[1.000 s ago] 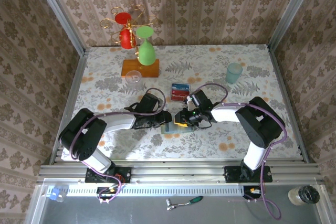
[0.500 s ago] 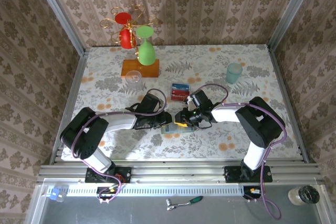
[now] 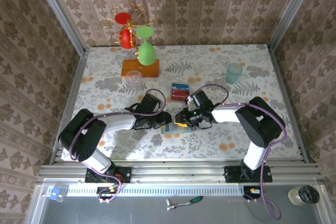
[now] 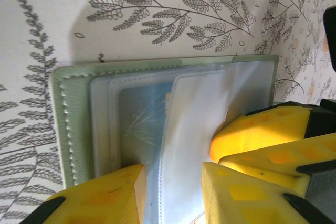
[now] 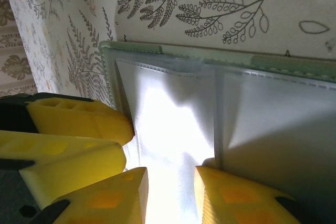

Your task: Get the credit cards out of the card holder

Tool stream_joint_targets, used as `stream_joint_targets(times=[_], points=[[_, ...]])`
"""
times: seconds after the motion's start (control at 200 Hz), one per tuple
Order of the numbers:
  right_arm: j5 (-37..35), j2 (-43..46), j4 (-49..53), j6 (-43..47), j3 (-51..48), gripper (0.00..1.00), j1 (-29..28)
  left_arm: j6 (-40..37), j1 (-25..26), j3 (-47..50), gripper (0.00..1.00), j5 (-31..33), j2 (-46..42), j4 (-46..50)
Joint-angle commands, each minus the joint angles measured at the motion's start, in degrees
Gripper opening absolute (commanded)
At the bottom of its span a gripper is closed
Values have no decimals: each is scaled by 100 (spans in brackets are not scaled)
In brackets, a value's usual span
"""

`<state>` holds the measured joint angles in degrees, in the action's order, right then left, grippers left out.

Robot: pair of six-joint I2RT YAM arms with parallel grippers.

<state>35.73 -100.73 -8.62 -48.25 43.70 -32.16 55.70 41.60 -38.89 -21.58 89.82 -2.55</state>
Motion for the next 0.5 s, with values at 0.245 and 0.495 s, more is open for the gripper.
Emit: stream_joint_targets(times=[0.245, 0.495], points=[[180, -236, -187, -122, -187, 28, 85, -18, 32, -161, 30, -34, 92, 145], [259, -294, -344, -153, -244, 25, 121, 113, 66, -154, 24, -126, 159, -102]])
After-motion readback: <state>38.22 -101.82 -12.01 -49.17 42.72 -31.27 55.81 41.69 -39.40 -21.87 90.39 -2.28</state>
